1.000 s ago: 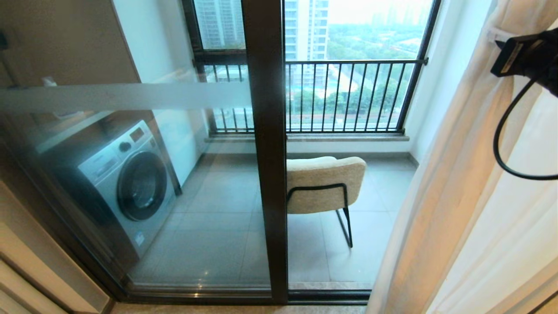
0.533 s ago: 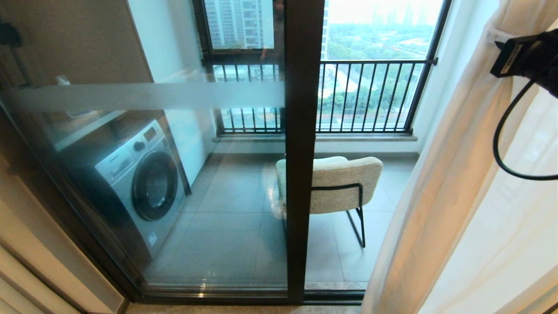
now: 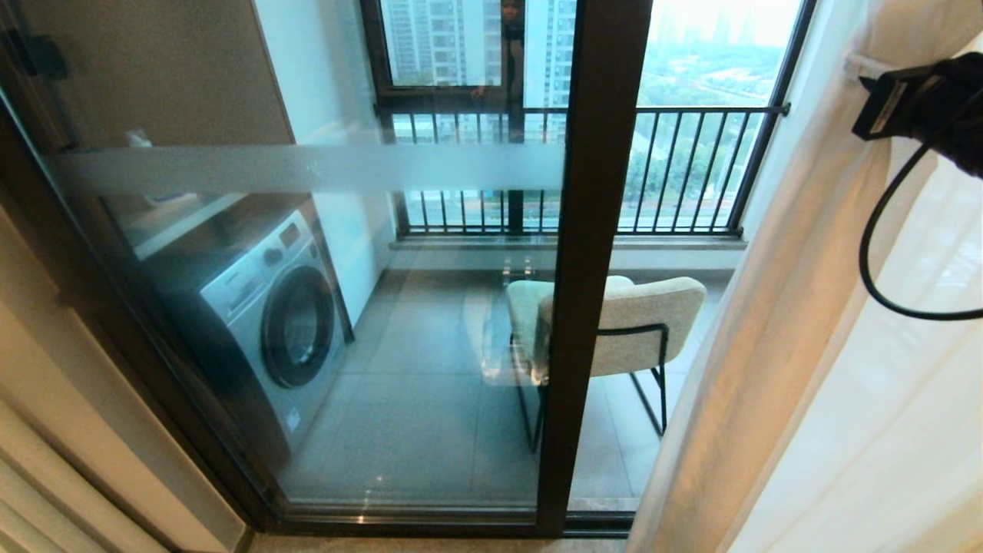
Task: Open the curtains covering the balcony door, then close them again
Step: Close the inner curtains on both sides
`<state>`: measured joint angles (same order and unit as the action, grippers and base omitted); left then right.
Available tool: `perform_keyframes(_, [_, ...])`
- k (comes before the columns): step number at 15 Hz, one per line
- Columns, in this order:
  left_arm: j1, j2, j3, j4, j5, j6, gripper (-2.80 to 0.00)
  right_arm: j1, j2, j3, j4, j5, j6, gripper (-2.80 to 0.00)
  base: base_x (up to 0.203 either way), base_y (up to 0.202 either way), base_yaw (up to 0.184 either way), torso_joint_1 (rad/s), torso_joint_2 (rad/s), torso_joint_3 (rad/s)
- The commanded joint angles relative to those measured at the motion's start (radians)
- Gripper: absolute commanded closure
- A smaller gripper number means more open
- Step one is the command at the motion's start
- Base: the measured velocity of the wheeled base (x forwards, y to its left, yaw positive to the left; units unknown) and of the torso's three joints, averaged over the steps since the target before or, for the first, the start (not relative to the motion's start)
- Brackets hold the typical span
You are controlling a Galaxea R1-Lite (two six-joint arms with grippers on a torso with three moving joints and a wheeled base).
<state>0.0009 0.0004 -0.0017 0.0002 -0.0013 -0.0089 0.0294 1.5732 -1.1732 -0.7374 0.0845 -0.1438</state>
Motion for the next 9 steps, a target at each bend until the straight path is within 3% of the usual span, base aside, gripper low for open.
perform_keyframes(1, [0.001,0.000,0.000,0.000,0.000,0.000,0.00,-0.001,0.002,-0.002,-0.005,0.000,0.000,0.00,0.000,0.000,0.000,0.000,0.00,0.000])
perform_keyframes(9, [0.001,0.000,0.000,0.000,0.000,0.000,0.00,-0.002,-0.001,-0.005,-0.005,0.000,0.003,0.00,0.000,0.000,0.000,0.000,0.00,0.000])
